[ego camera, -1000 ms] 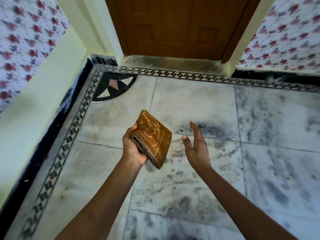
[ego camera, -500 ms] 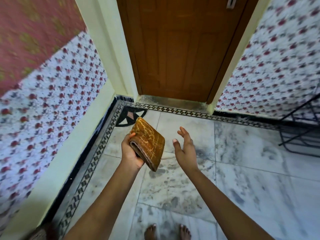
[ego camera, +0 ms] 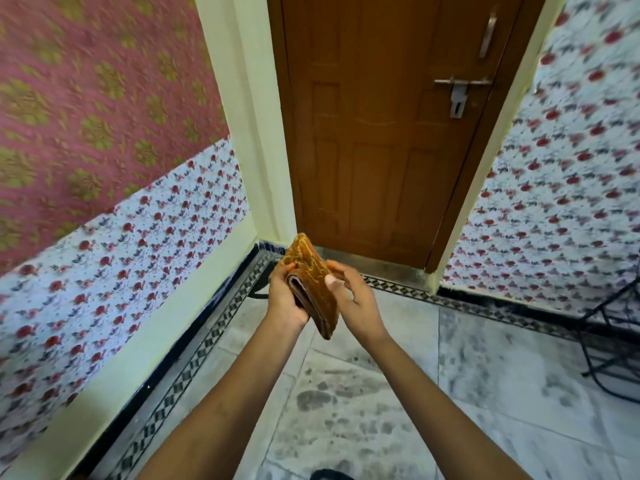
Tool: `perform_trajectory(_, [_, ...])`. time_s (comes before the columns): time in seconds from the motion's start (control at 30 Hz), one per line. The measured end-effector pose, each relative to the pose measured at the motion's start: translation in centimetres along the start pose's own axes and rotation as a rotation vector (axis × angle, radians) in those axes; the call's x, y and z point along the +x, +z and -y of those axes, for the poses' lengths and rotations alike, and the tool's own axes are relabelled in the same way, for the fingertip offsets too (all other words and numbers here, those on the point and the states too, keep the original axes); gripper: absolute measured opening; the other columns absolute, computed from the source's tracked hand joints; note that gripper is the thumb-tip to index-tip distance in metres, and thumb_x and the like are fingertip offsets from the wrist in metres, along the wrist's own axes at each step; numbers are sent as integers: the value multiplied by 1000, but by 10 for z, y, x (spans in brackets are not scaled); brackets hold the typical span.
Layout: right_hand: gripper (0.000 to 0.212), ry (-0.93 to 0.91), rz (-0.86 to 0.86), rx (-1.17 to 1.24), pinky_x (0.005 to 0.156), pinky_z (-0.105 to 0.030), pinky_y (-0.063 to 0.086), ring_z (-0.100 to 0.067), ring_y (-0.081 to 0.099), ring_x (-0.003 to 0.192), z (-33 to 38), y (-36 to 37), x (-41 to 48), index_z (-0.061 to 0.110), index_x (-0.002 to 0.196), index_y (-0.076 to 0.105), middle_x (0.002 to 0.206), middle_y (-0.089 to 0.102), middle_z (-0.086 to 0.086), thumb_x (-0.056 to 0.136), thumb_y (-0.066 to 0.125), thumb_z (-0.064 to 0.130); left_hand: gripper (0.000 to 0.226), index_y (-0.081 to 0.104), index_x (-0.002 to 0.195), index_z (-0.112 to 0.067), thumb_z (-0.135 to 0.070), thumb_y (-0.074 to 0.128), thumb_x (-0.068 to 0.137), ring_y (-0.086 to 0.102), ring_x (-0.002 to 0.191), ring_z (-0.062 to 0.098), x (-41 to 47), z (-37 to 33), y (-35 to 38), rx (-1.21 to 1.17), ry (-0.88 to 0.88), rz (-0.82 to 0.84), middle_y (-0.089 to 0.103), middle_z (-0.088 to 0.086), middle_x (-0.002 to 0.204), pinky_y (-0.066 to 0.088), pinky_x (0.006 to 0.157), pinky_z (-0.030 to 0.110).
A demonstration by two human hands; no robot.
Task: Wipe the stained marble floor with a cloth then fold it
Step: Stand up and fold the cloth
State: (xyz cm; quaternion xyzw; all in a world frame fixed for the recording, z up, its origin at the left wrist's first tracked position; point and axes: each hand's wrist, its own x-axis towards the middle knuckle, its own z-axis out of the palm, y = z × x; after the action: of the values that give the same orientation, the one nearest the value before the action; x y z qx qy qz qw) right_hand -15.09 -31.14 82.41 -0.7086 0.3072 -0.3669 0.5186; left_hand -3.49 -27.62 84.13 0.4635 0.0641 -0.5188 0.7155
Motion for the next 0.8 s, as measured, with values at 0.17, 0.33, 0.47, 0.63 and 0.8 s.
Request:
perform_trajectory(0.17, [57, -71, 193, -101, 89, -8, 39, -1, 52, 109, 18, 0, 18, 26, 130, 52, 121, 54, 13, 79, 70, 42, 41, 56, 116, -6, -38, 52, 91, 58, 91, 32, -2, -22, 25, 36, 12, 20, 61, 18, 97, 48, 79, 45])
perform_trajectory(0.33, [25, -116, 43, -228, 81, -20, 50, 7, 58, 83, 35, 5, 46, 23, 109, 65, 95, 65, 13, 84, 66, 23, 41, 60, 117, -5, -37, 53, 92, 62, 96, 31, -8, -51, 32, 133, 80, 17, 65, 17, 110, 49, 71, 42])
perform_trajectory(0.47, [8, -66, -12, -164, 72, -33, 52, -17, 62, 78, 44, 2, 64, 21, 87, 62, 81, 66, -3, 90, 57, 16, 30, 66, 99, -12, -39, 60, 89, 67, 84, 29, -14, -83, 27, 386, 107, 25, 71, 11, 99, 55, 68, 38])
perform_trajectory(0.63, [10, 72, -138, -47, 63, -20, 47, -14, 60, 81, 45, -7, 77, 19, 93, 58, 85, 61, 1, 94, 49, 15, 46, 57, 119, -10, -36, 68, 83, 59, 102, 32, -7, -126, 15, 791, 282, -112, 64, 11, 110, 46, 96, 44])
perform_trajectory(0.8, [8, 101, -222, -95, 79, -42, 52, -26, 61, 90, 48, -27, 82, 14, 97, 60, 90, 63, -7, 93, 53, 16, 57, 56, 124, -9, -27, 78, 75, 56, 112, 31, -5, -161, 5, 1034, 366, -78, 59, 12, 123, 44, 100, 45])
